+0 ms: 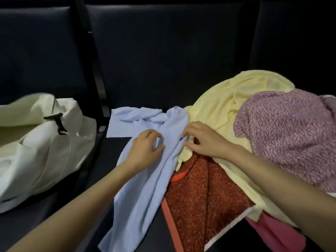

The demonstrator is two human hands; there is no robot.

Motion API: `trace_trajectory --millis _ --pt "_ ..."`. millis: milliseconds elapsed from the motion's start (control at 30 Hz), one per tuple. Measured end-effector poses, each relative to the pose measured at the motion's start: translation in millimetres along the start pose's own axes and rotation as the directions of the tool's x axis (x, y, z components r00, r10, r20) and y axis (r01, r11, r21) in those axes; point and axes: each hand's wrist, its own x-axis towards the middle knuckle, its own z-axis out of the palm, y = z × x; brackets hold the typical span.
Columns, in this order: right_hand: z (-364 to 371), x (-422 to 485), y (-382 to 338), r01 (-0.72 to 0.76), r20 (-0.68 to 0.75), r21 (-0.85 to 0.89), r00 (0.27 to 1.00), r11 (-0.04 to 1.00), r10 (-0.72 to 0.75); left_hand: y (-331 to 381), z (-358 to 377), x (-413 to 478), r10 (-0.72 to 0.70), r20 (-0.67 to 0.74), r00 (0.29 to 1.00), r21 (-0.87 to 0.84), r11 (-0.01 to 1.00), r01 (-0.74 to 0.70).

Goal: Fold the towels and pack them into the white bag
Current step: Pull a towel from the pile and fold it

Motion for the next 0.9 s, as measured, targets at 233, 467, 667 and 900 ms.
trace_trajectory --millis 233,467,667,900 --pt "18.9 -1.7 -18.2 0.003 0.089 -0.102 0.996 0.995 0.006 -10.2 8.0 -13.9 -0.009 0.043 0.999 -0.047 0.999 0.011" --pt "20.4 -15.6 -37.9 -0.056 -0.008 -0.104 0.998 0.993 0.055 10.3 1.4 -50.5 0.020 0.044 0.999 -0.125 0.992 -0.014" --pt "6.3 -60.9 -69.7 -0.135 -0.063 0.010 0.989 0.991 0.136 23.3 2.3 -108.8 0.094 0.001 0.996 -0.020 0.995 -0.094" --pt "-24.9 -126.5 -101.0 -0.239 0.060 0.113 0.971 0.964 0.233 40.0 -1.9 -159.0 0.148 0.009 0.989 0.355 0.924 -0.142"
